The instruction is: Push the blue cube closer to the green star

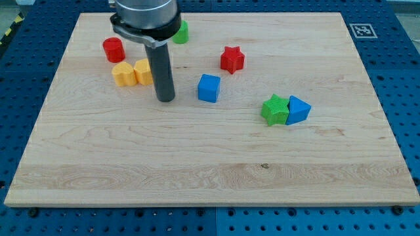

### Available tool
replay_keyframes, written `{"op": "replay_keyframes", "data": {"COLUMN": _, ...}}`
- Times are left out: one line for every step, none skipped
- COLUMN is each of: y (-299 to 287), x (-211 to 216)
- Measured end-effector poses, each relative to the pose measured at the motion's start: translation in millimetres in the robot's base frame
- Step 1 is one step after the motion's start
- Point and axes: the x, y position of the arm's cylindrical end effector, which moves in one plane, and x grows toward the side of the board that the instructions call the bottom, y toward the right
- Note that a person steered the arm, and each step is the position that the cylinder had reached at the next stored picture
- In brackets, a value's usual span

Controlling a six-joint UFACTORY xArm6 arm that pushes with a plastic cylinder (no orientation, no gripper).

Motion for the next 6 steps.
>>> {"op": "replay_keyframes", "data": {"y": 38, "x": -1}}
{"op": "replay_keyframes", "data": {"y": 74, "x": -1}}
{"op": "replay_keyframes", "data": {"y": 70, "x": -10}}
{"op": "replay_keyframes", "data": {"y": 47, "x": -28}}
{"op": "replay_keyframes", "data": {"y": 61, "x": -28}}
{"op": "replay_keyframes", "data": {"y": 111, "x": -27}}
